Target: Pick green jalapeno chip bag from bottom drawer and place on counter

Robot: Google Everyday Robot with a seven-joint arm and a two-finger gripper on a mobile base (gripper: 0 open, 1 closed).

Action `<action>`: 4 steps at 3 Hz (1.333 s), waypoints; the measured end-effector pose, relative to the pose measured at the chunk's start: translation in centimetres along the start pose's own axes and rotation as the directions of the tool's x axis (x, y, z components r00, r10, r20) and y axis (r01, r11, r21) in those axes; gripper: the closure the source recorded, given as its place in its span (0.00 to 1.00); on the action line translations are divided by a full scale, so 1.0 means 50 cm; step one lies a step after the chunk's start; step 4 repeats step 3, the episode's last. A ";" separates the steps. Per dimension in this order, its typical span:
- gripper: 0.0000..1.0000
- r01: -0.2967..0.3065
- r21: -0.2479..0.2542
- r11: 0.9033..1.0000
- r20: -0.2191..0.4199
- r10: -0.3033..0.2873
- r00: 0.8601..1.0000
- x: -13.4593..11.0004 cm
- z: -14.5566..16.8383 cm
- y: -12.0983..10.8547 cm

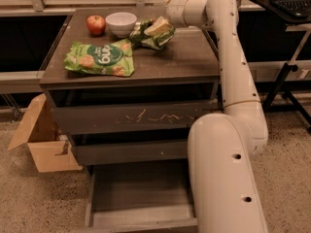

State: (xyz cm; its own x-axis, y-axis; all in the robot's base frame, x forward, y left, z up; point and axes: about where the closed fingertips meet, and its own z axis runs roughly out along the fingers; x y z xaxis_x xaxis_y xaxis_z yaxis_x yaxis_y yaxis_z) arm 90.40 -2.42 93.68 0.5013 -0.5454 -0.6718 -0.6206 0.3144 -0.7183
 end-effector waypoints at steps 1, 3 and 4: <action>0.00 -0.036 0.079 0.996 0.041 0.033 0.999 0.000 -0.026 -0.038; 0.00 0.016 0.194 0.981 0.116 -0.039 0.992 -0.070 -0.142 -0.118; 0.00 0.016 0.194 0.981 0.116 -0.039 0.992 -0.070 -0.142 -0.118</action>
Offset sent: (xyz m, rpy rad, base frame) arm -0.0437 -0.0527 0.0630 0.1984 -0.1437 -0.0541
